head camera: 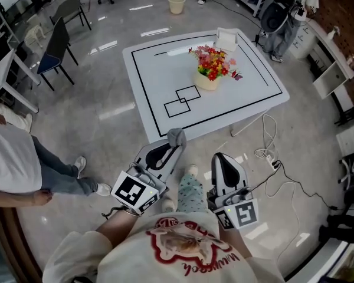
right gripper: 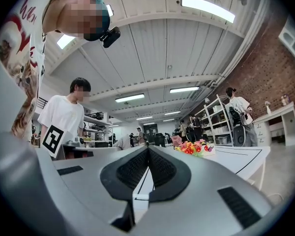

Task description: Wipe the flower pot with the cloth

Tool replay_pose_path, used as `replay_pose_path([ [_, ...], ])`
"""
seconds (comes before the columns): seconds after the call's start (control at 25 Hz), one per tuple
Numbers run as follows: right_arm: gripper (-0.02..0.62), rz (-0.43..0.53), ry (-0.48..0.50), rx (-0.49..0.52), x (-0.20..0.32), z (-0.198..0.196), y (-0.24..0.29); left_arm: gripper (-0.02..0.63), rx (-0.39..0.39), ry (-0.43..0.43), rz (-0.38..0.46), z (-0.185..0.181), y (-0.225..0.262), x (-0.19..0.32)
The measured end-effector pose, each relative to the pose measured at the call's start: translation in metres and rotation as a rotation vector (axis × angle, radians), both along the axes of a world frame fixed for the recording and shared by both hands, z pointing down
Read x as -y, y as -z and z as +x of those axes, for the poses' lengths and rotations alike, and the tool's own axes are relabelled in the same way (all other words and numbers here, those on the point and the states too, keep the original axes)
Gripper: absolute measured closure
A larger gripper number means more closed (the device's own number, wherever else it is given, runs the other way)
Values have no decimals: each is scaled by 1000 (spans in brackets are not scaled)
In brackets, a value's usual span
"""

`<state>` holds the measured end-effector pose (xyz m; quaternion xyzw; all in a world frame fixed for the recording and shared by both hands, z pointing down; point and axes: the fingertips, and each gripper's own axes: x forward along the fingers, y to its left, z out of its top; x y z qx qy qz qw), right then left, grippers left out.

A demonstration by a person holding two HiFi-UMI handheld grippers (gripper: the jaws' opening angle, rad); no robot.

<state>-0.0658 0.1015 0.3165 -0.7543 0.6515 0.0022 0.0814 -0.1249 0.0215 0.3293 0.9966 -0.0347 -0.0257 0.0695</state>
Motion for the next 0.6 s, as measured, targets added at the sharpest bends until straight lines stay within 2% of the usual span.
replay_pose_path([
  [0.2, 598, 12, -1, -14, 26, 36, 3, 563, -3, 10, 13, 33, -1, 27],
  [0.6, 598, 21, 48, -28, 100, 125, 11, 563, -13, 24, 41, 126, 10, 90],
])
